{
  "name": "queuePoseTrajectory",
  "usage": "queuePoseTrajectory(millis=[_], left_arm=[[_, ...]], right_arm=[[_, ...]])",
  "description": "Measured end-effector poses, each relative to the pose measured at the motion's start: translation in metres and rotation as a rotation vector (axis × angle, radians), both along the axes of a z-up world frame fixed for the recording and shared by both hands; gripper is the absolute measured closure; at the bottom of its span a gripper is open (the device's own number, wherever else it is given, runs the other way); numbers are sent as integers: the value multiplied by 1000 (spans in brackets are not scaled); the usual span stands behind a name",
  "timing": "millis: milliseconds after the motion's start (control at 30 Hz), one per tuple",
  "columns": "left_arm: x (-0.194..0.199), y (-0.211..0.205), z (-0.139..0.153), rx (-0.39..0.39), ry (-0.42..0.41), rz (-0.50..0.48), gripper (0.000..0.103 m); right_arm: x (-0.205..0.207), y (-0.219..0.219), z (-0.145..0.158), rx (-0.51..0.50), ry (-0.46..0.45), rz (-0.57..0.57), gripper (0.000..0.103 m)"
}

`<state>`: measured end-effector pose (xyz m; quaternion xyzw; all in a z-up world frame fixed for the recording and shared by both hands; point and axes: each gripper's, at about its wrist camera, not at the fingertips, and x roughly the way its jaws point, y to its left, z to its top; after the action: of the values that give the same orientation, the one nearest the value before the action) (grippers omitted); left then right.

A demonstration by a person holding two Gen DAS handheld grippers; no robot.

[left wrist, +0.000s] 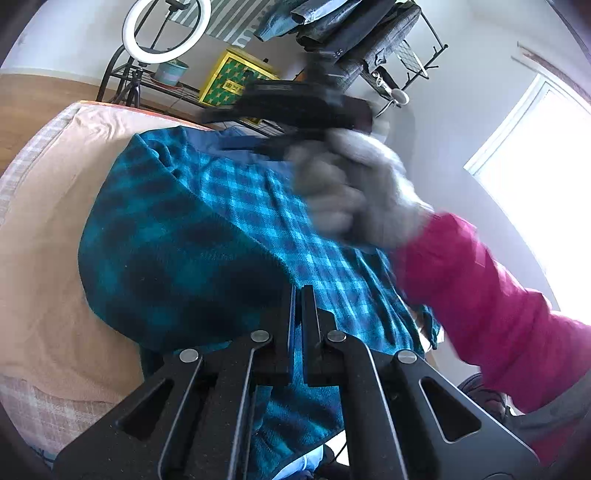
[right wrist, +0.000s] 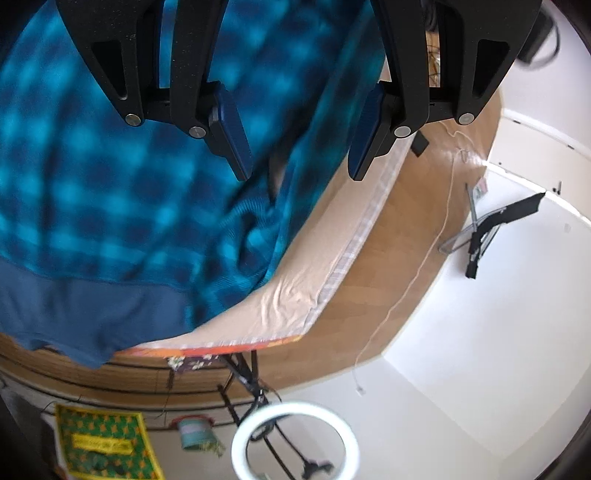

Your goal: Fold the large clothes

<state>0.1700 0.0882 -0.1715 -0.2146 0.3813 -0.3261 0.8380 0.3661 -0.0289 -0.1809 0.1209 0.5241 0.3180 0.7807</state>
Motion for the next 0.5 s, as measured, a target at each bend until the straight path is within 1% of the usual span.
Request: queuePoseTrajectory(millis=[167,200,233,433,467,500], left_arm=[[0,3,-6,-25,17,-12,103],[2,3,-7,-24,18,-14,103],[2,4,-7,-19,17,-15,103],[1,3,-10,-2,16,-25,103],[1,3,-11,1,19,-26,103],[1,2,-12,12,20,-26,103]], right_arm=[[44,31,-38,35,81,-17,51],[49,38,-44,35,90,-15,59],[55,44,-49,30,99,-9,64],[74,67,-67,-45,101,-15,65],[75,66,-67,-48,103,-19,69],[76,68,-69,-47,105,-19,87]])
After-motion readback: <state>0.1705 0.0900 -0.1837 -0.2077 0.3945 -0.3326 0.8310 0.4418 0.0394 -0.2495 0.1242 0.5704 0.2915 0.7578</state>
